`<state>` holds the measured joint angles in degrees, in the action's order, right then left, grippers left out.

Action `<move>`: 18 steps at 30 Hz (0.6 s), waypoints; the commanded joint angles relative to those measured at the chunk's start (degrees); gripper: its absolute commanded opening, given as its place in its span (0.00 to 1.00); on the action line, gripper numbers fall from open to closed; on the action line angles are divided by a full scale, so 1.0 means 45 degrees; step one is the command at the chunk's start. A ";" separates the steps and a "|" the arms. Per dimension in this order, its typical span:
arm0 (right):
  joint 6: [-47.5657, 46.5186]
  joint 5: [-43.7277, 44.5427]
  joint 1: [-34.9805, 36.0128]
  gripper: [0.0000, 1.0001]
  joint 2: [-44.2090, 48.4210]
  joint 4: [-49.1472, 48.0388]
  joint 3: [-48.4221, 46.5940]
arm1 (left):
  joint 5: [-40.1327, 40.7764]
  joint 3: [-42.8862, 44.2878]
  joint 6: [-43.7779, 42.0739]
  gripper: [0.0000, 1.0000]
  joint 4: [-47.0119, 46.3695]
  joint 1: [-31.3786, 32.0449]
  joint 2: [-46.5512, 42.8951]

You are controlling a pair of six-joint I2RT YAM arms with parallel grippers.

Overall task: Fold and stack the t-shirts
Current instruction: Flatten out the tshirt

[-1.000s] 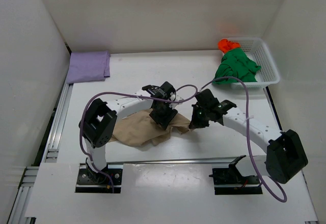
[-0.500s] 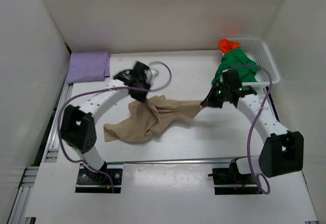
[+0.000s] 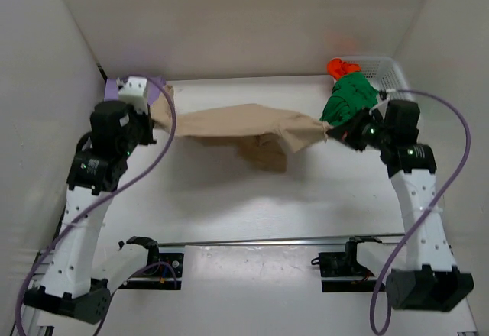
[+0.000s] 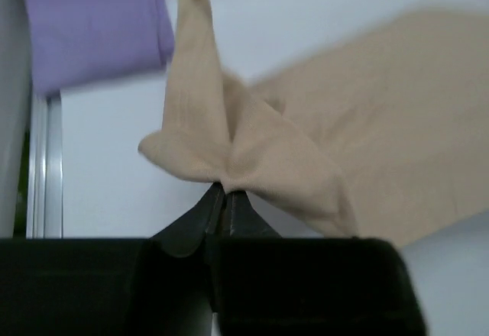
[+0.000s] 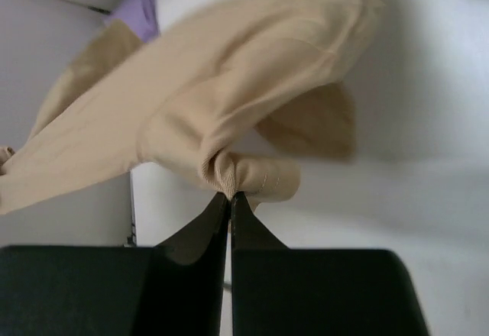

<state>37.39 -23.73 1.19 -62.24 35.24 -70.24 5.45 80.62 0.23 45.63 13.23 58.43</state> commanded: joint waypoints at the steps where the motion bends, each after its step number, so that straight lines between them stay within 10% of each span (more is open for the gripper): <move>1: 0.0225 -0.0060 -0.0167 0.00 0.1892 0.1426 0.2338 | -0.0291 -0.3582 -0.0051 0.12 0.2064 -0.0207 -0.1047; 3: 0.0791 -0.0214 -0.0051 0.00 0.3352 0.1561 0.5120 | -0.1554 -0.5270 -0.0051 0.38 0.3231 -0.0207 -0.2429; 5: 0.1589 -0.0372 0.0396 0.00 0.4468 0.1369 0.7025 | -0.2206 -0.7342 -0.0051 0.91 0.3881 -0.0207 -0.3255; 11: 0.2571 0.0447 0.1628 0.00 0.4848 0.0449 1.1210 | -0.0860 -0.9496 -0.0051 1.00 0.3730 -0.1063 -0.4509; 18: 0.1869 0.1208 0.1630 0.00 0.4047 0.0449 1.0630 | -0.0333 -0.8506 -0.0051 1.00 0.2071 -0.1808 -0.1115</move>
<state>47.09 -20.49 8.34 -43.03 39.29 -18.81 2.13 38.54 0.01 60.86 5.74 48.31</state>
